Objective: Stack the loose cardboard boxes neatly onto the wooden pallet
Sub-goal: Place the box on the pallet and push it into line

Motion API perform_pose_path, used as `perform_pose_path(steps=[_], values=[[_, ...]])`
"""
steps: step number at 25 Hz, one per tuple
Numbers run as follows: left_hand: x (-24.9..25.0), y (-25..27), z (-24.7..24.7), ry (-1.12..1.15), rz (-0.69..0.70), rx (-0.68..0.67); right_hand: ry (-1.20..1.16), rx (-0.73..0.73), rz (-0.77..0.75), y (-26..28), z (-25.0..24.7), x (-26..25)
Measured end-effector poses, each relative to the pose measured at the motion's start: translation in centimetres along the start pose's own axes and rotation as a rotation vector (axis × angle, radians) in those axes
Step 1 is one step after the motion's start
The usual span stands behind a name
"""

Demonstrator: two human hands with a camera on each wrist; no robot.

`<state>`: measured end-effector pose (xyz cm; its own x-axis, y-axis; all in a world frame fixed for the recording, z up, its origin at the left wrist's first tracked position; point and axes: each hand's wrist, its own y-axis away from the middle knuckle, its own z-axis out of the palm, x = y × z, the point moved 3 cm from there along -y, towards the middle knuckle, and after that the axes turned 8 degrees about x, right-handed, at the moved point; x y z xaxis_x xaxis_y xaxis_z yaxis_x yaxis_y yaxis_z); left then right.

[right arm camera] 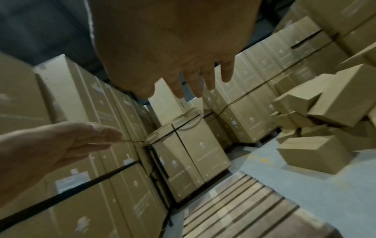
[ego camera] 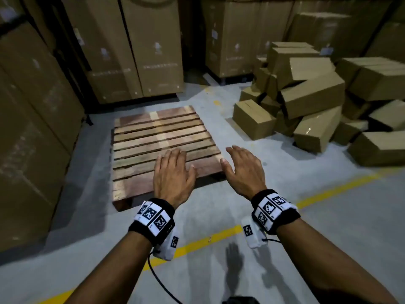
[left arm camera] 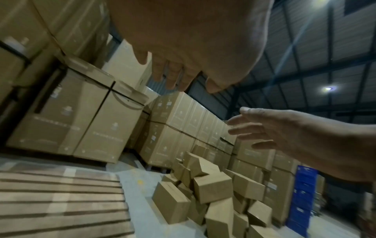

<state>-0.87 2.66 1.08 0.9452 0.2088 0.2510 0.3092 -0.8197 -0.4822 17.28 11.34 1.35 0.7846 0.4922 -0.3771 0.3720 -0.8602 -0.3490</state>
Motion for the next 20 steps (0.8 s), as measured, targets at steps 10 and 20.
perform_pose_path(steps=[10, 20], values=[[11.5, -1.8, 11.4, 0.096, 0.190, -0.183, 0.068, -0.018, 0.255, 2.3, -0.4, 16.0], [27.8, -12.9, 23.4, 0.099, 0.212, -0.355, 0.105, -0.081, 0.354, -6.6, -4.4, 35.7]])
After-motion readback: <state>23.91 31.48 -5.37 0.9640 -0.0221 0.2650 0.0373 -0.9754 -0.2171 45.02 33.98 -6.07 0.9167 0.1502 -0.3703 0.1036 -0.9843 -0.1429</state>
